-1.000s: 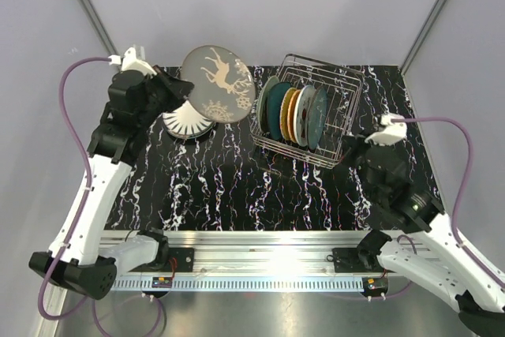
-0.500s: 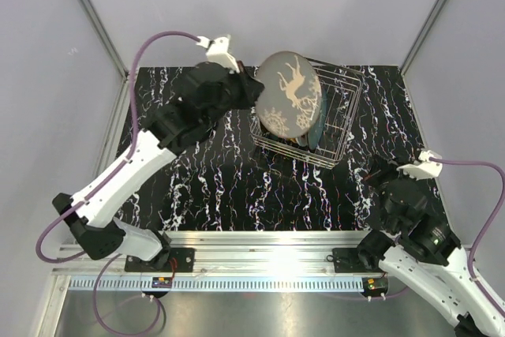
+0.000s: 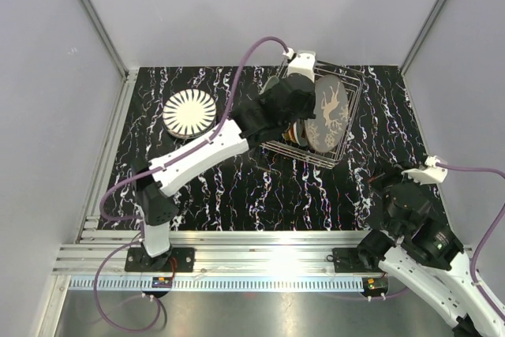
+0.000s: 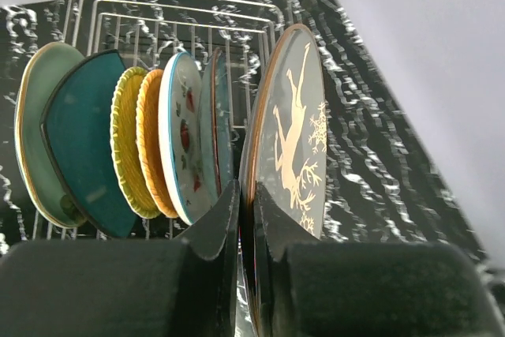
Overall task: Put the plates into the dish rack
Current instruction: Insert the plate into the dish rack
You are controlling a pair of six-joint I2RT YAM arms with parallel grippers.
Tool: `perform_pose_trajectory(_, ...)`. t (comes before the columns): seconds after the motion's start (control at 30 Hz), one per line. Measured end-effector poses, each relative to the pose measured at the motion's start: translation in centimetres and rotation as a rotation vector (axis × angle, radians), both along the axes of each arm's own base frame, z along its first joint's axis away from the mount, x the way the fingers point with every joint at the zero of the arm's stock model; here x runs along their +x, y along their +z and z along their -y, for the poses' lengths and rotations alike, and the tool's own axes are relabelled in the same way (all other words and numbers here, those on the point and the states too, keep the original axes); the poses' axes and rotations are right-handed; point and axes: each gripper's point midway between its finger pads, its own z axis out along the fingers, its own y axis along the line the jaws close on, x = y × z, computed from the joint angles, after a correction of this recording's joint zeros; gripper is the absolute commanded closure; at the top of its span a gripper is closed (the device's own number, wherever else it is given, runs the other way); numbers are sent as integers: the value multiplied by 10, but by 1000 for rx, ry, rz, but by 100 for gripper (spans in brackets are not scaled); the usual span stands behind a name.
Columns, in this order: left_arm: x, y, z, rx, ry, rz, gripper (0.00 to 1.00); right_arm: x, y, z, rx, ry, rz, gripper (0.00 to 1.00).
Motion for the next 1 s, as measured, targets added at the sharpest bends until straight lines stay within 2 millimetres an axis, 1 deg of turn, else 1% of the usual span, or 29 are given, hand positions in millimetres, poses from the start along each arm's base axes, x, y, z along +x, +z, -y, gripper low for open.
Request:
perform_pose_trajectory(0.1, 4, -7, 6, 63, 24, 27, 100, 0, -2, -1, -2, 3, -3, 100)
perform_pose_trajectory(0.17, 7, -8, 9, 97, 40, 52, 100, 1, -2, -1, -3, 5, -4, 100)
perform_pose_trajectory(0.33, 16, -1, 17, 144, 79, 119, 100, 1, -3, -3, -4, 13, -7, 100)
perform_pose_trajectory(0.43, 23, -4, 21, 185, 105, 152, 100, 1, -3, -4, -3, 17, -7, 100)
perform_pose_trajectory(0.5, 26, -9, 24, 205, 115, 161, 100, 2, -3, -5, -2, 18, -7, 100)
perform_pose_trajectory(0.77, 35, -43, 32, 315, 120, 168, 100, 2, -2, -5, -4, 21, -2, 100)
perform_pose_trajectory(0.87, 37, -49, 33, 341, 123, 176, 100, 3, -1, -6, -5, 23, 1, 100)
perform_pose_trajectory(1.0, 38, -48, 35, 369, 133, 213, 100, 4, -2, -8, -5, 30, 1, 100)
